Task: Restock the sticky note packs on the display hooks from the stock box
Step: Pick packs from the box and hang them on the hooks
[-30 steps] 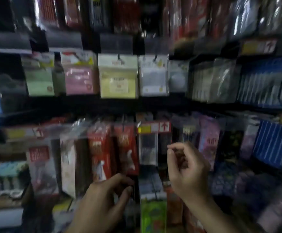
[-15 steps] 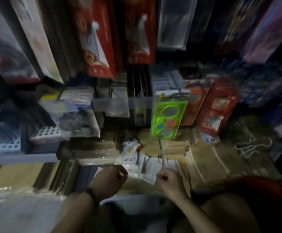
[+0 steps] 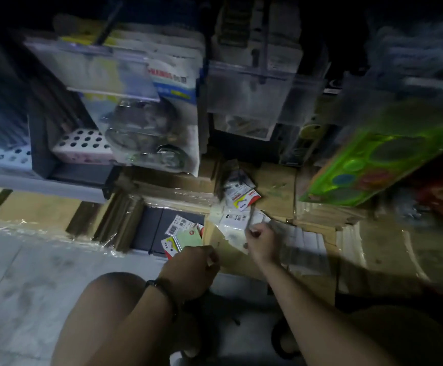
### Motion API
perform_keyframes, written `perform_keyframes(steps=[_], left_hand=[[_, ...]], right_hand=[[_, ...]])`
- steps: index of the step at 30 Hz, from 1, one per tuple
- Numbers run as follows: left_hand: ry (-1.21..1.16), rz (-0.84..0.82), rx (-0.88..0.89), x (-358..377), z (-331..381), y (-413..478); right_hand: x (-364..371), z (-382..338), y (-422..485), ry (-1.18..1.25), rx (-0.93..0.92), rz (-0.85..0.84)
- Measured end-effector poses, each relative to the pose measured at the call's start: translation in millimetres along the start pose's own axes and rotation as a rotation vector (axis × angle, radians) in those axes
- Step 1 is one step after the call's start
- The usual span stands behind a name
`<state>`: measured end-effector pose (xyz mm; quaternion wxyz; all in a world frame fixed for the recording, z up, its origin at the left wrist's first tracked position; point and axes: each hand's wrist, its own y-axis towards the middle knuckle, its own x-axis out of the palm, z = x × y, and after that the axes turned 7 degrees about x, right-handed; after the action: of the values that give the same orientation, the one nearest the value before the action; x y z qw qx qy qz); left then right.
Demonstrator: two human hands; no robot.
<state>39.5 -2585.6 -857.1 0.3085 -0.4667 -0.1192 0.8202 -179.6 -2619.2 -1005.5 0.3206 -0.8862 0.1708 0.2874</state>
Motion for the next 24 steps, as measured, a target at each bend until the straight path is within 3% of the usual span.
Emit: perform_keyframes(steps=[6,11,19,24], left_hand=[[-0.002,0.007,-0.002,1.9,2.4,12.1],[-0.033,-0.046,0.001,2.9,5.9,15.1],[-0.034,-0.051,0.002,1.8,9.5,15.1],[-0.046,-0.035,-0.01,1.5,7.0,18.0]], right_hand=[[12.6,-49.4,20.2,-0.151,0.264,0.017],[-2.2,-84.1,-8.9,-0.289,0.358,0.005],[21.5,-69.6,13.2,-0.092,0.473,0.014],[12.3,-77.4,15.4,0.21,0.551,-0.299]])
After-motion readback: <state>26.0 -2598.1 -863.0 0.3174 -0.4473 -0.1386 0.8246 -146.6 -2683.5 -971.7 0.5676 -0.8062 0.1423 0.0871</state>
